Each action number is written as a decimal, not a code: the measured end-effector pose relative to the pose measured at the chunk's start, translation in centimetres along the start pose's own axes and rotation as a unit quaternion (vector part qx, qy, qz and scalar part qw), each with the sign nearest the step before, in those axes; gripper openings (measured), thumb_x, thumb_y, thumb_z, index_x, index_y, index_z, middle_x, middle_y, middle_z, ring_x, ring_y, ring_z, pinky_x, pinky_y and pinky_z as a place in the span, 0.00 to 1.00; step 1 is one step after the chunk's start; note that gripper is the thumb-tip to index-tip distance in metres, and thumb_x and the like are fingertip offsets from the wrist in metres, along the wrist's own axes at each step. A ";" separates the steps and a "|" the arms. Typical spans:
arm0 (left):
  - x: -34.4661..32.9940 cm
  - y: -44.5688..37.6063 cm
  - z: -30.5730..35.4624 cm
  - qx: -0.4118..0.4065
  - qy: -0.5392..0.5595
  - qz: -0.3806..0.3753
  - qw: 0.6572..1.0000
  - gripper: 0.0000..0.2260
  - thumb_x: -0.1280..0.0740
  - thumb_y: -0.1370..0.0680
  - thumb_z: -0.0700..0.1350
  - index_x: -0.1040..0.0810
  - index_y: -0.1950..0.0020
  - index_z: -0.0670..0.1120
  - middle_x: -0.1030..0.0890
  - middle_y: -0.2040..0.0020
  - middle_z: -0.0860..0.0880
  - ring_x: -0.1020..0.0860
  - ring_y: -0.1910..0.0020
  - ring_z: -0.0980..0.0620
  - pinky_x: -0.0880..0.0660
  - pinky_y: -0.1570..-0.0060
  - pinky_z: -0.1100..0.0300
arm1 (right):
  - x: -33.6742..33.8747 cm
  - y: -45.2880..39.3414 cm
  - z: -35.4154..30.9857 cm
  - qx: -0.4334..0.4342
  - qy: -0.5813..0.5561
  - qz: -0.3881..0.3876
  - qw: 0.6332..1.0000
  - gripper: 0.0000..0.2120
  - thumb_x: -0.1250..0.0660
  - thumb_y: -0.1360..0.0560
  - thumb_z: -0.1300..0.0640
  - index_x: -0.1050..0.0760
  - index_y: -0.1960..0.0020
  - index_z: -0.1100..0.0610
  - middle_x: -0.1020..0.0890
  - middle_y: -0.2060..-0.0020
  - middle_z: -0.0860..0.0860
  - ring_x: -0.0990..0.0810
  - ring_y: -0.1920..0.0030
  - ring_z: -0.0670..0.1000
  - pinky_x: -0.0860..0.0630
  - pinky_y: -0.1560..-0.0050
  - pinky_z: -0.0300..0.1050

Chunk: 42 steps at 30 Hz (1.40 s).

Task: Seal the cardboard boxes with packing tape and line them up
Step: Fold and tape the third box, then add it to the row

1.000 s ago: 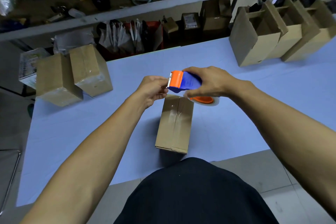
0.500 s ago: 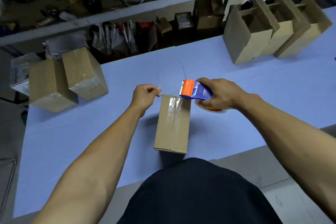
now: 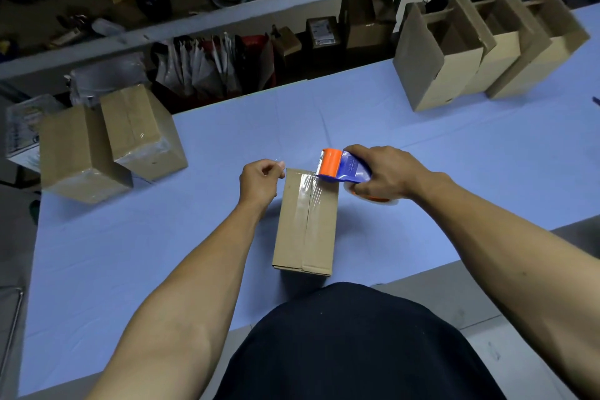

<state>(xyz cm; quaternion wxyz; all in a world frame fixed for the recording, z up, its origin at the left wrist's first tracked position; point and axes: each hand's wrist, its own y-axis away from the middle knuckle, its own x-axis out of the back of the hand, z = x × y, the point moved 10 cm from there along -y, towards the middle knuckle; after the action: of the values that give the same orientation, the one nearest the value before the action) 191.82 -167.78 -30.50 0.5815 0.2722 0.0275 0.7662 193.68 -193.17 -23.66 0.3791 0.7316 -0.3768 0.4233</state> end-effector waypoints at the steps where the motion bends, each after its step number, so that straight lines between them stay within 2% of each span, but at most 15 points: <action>1: -0.2 0.1 0.0 0.003 0.004 0.003 1.000 0.10 0.31 0.21 0.47 0.18 0.62 0.48 0.17 0.63 0.53 0.22 0.63 0.54 0.21 0.63 0.56 | 0.0 0.1 0.2 -0.005 -0.001 0.002 1.000 0.25 0.33 0.29 0.41 0.34 0.35 0.42 0.19 0.50 0.46 0.23 0.54 0.54 0.24 0.56 0.48; 6: -0.7 0.7 -0.6 0.003 0.015 0.028 1.000 0.09 0.32 0.20 0.45 0.19 0.61 0.49 0.17 0.60 0.53 0.19 0.58 0.53 0.21 0.51 0.57 | -0.3 0.0 0.1 -0.003 -0.015 0.005 1.000 0.25 0.32 0.29 0.41 0.35 0.34 0.42 0.19 0.48 0.46 0.22 0.53 0.54 0.23 0.55 0.49; 9: -1.2 0.9 -1.1 0.028 0.029 0.041 0.998 0.05 0.31 0.21 0.49 0.17 0.55 0.51 0.16 0.53 0.53 0.18 0.47 0.48 0.23 0.48 0.58 | -0.5 0.0 0.3 -0.009 -0.012 0.006 1.000 0.26 0.32 0.29 0.41 0.35 0.34 0.42 0.19 0.48 0.46 0.22 0.53 0.55 0.23 0.55 0.49; 10: -1.5 0.8 -1.4 0.054 0.021 0.035 0.998 0.10 0.30 0.22 0.52 0.18 0.45 0.49 0.17 0.45 0.51 0.20 0.41 0.47 0.24 0.45 0.57 | -0.5 0.1 0.5 -0.013 -0.010 0.007 1.000 0.26 0.33 0.30 0.41 0.35 0.34 0.42 0.19 0.49 0.46 0.22 0.54 0.54 0.23 0.56 0.48; 11: -2.0 0.9 -2.2 0.099 0.014 0.023 0.995 0.23 0.29 0.24 0.56 0.23 0.33 0.46 0.21 0.36 0.49 0.24 0.36 0.45 0.24 0.41 0.54 | -0.5 0.2 0.7 -0.017 -0.009 0.009 1.000 0.25 0.33 0.30 0.41 0.35 0.35 0.42 0.19 0.50 0.46 0.23 0.55 0.54 0.24 0.57 0.48; 12: -2.3 1.2 -3.0 0.143 0.010 0.013 0.990 0.33 0.29 0.26 0.58 0.32 0.25 0.45 0.27 0.30 0.48 0.27 0.32 0.44 0.26 0.37 0.51 | -0.5 0.4 0.8 -0.019 -0.010 0.010 1.000 0.25 0.33 0.31 0.42 0.35 0.36 0.41 0.19 0.51 0.46 0.23 0.56 0.54 0.25 0.58 0.47; 13: -2.4 1.4 -3.5 0.163 -0.002 0.010 0.987 0.36 0.29 0.25 0.58 0.37 0.23 0.45 0.30 0.27 0.47 0.29 0.30 0.44 0.27 0.35 0.51 | -0.5 0.5 0.9 -0.020 -0.011 0.012 1.000 0.25 0.33 0.31 0.42 0.34 0.36 0.41 0.19 0.51 0.46 0.23 0.56 0.54 0.25 0.58 0.47; 15: -2.0 1.7 -3.4 0.147 -0.027 0.036 0.988 0.28 0.33 0.21 0.55 0.35 0.24 0.46 0.27 0.30 0.45 0.28 0.32 0.44 0.29 0.38 0.55 | -0.5 0.6 1.0 -0.020 -0.012 0.019 1.000 0.25 0.32 0.31 0.42 0.34 0.36 0.42 0.19 0.50 0.46 0.24 0.56 0.54 0.25 0.58 0.47; 18: -0.6 2.5 -1.5 0.069 -0.065 0.091 0.991 0.17 0.40 0.18 0.53 0.27 0.33 0.46 0.21 0.47 0.49 0.23 0.40 0.45 0.31 0.49 0.59 | -0.9 0.5 0.5 -0.020 -0.024 0.027 0.999 0.26 0.32 0.31 0.43 0.34 0.35 0.43 0.18 0.50 0.47 0.23 0.55 0.55 0.26 0.58 0.47; 21: -2.0 3.2 0.4 0.002 -0.161 0.046 0.986 0.20 0.43 0.17 0.56 0.25 0.33 0.45 0.20 0.39 0.47 0.23 0.38 0.45 0.31 0.45 0.57 | -1.4 0.1 -0.1 -0.015 -0.034 0.025 0.999 0.29 0.30 0.30 0.45 0.35 0.32 0.45 0.18 0.49 0.49 0.22 0.54 0.56 0.24 0.57 0.47; 24: -3.9 3.6 0.2 0.012 -0.233 0.007 0.972 0.25 0.51 0.16 0.58 0.23 0.36 0.43 0.21 0.37 0.42 0.24 0.39 0.41 0.29 0.43 0.52 | -1.3 -0.1 -0.2 -0.007 -0.014 0.027 1.000 0.30 0.30 0.30 0.44 0.36 0.31 0.45 0.19 0.48 0.50 0.22 0.52 0.57 0.23 0.55 0.49; 27: -4.2 3.6 -0.1 0.020 -0.274 0.012 0.961 0.26 0.54 0.16 0.59 0.23 0.37 0.43 0.21 0.38 0.41 0.24 0.44 0.43 0.32 0.48 0.53 | -1.1 0.2 0.4 -0.005 -0.013 0.028 1.000 0.30 0.31 0.30 0.43 0.36 0.31 0.44 0.19 0.49 0.50 0.22 0.52 0.57 0.24 0.55 0.49; 31: -4.3 3.2 -0.4 0.022 -0.295 -0.007 0.955 0.27 0.54 0.16 0.60 0.24 0.35 0.45 0.22 0.36 0.42 0.25 0.38 0.40 0.31 0.43 0.50 | -1.4 1.1 1.9 0.003 -0.045 0.013 0.999 0.33 0.31 0.29 0.39 0.38 0.28 0.44 0.20 0.50 0.49 0.23 0.53 0.55 0.29 0.57 0.46; 35: -4.3 2.8 -0.7 0.027 -0.294 -0.008 0.955 0.26 0.54 0.16 0.59 0.24 0.35 0.46 0.21 0.37 0.42 0.25 0.38 0.40 0.31 0.44 0.50 | -1.1 2.6 4.7 -0.003 -0.018 0.013 1.000 0.37 0.33 0.29 0.36 0.42 0.24 0.44 0.20 0.46 0.50 0.23 0.49 0.56 0.32 0.56 0.45; 42: -4.5 2.8 -0.9 0.033 -0.289 -0.002 0.957 0.25 0.53 0.16 0.59 0.22 0.37 0.47 0.21 0.38 0.43 0.25 0.39 0.40 0.32 0.46 0.51 | -1.8 3.7 6.3 -0.012 -0.008 0.008 1.000 0.39 0.41 0.29 0.27 0.44 0.23 0.41 0.21 0.47 0.49 0.22 0.47 0.55 0.35 0.56 0.44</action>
<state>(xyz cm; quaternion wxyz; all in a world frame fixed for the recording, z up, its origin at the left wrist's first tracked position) 189.70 -172.47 -32.01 0.5568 0.5008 -0.1163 0.6525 191.94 -199.84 -26.67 0.3813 0.7270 -0.3907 0.4164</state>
